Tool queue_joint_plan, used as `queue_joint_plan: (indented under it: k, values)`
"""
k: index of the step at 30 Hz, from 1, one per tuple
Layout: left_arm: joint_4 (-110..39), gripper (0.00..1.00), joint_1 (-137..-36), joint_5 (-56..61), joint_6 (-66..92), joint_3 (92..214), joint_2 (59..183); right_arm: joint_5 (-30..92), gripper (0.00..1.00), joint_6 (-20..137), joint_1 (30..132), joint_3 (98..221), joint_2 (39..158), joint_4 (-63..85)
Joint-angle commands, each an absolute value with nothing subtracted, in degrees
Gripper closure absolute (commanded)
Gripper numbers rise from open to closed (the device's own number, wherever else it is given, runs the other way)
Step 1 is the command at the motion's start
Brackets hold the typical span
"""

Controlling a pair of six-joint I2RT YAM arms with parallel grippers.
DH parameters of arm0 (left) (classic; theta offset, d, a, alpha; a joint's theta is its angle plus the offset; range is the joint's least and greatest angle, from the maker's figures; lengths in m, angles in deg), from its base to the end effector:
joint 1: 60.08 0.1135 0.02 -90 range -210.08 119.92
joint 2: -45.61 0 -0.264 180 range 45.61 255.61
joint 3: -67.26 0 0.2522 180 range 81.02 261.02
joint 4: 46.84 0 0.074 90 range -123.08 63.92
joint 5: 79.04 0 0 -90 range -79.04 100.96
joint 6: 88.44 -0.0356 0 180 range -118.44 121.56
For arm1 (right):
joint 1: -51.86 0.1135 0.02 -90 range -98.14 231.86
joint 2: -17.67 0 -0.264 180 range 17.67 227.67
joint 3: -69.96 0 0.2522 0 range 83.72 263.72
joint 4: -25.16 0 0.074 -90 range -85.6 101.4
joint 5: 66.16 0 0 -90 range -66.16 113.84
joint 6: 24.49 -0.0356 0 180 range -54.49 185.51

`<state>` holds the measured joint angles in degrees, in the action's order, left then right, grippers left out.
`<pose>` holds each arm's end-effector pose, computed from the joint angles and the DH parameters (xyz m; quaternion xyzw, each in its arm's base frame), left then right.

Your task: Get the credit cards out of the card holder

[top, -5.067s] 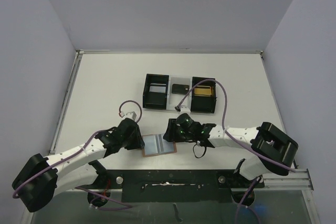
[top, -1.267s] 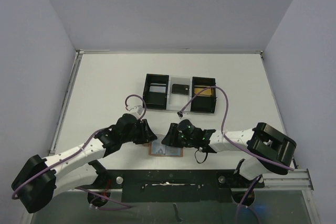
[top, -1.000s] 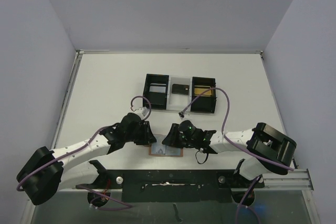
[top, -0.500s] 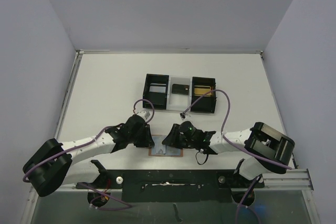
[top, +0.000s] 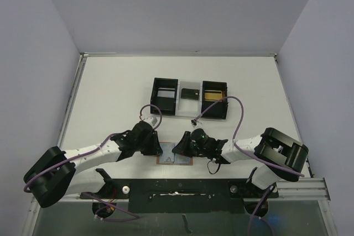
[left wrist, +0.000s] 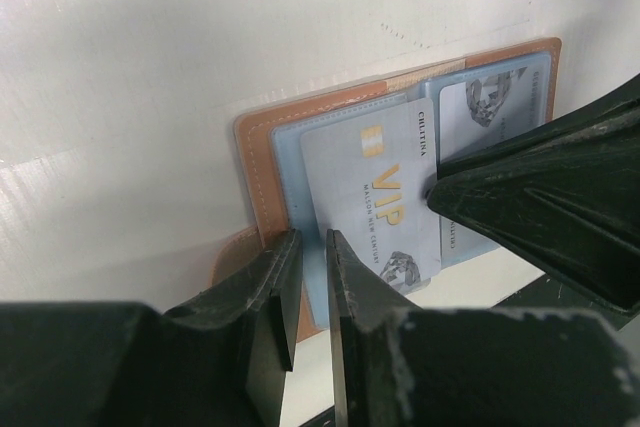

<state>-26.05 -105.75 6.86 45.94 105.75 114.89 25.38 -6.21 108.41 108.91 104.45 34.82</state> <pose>0.1458 -0.1529 0.1455 0.0224 0.9435 -0.2565 0.2085 0.1429 0.2180 0.1224 0.1129 0.8923 0.3985 0.1798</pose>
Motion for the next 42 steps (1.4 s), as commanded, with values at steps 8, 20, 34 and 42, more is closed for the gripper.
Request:
queue_joint_plan:
  k: [8, 20, 34, 42]
  values:
    - [-26.08, 0.85, -105.87, 8.59, 45.92, 103.38, 115.06, 20.76, 0.78, -5.90, 108.88, 113.68, 106.44, 26.38]
    - [-26.05, 0.85, -105.87, 9.79, 46.50, 102.74, 114.43, 21.66, 1.00, -3.11, 109.20, 113.39, 104.88, 29.30]
    - [-25.24, 0.84, -105.87, 9.92, 46.15, 104.14, 114.78, 25.36, 1.00, -3.77, 104.53, 108.34, 98.76, 32.01]
    - [-21.52, 0.57, -108.64, 13.26, 49.05, 111.34, 104.74, 26.99, 1.00, -4.66, 104.24, 108.11, 101.11, 35.12]
